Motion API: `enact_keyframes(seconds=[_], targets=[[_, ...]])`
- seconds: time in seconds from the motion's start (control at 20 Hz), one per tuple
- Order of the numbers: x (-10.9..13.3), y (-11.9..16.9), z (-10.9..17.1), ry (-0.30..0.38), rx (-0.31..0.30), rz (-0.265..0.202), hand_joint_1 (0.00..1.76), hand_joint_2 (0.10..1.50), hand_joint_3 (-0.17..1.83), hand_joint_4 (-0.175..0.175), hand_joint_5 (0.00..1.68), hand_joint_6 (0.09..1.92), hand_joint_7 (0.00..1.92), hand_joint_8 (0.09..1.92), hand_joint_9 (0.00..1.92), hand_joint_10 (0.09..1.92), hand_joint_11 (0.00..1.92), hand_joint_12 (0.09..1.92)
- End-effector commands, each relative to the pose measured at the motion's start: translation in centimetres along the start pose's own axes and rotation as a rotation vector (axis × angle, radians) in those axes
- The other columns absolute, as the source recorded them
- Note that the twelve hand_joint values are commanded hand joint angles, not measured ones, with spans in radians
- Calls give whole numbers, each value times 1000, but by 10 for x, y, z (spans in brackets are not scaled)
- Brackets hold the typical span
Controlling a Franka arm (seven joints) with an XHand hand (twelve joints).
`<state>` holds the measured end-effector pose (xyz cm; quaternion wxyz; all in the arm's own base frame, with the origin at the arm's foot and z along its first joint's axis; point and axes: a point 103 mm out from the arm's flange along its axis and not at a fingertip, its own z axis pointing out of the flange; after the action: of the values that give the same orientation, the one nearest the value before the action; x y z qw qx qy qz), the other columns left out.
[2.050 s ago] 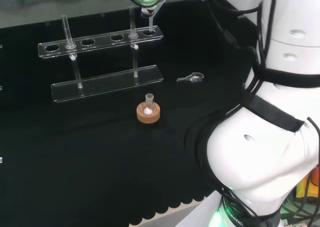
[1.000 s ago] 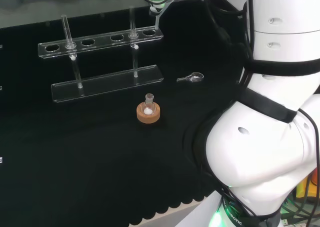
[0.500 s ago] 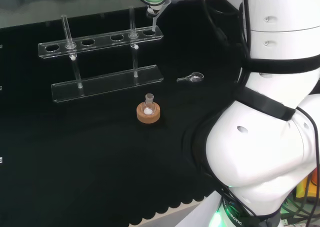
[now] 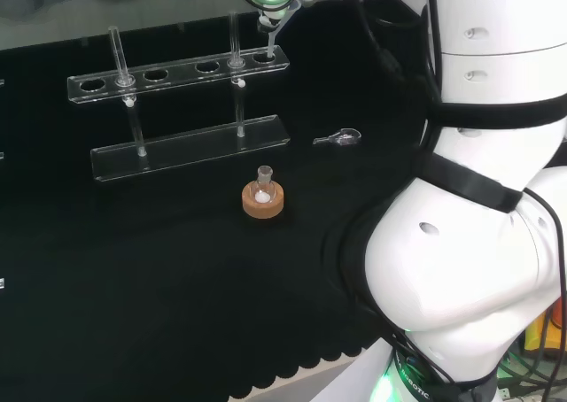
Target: Put the funnel back on the funnel stand.
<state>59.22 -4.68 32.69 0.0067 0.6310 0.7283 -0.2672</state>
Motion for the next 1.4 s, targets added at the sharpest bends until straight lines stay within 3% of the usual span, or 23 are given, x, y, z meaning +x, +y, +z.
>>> enact_keyframes(seconds=[0.05, 1.05, 1.4], targets=[[3, 4, 6, 5, 9, -6, 744, 839, 557, 40, 621, 678, 406, 592, 815, 466, 593, 1288], [18, 24, 21, 8, 47, -30, 740, 818, 555, 28, 579, 669, 393, 592, 802, 462, 578, 1288], [19, 23, 28, 36, 65, -41, 732, 759, 574, -4, 447, 532, 330, 604, 739, 483, 512, 1319]])
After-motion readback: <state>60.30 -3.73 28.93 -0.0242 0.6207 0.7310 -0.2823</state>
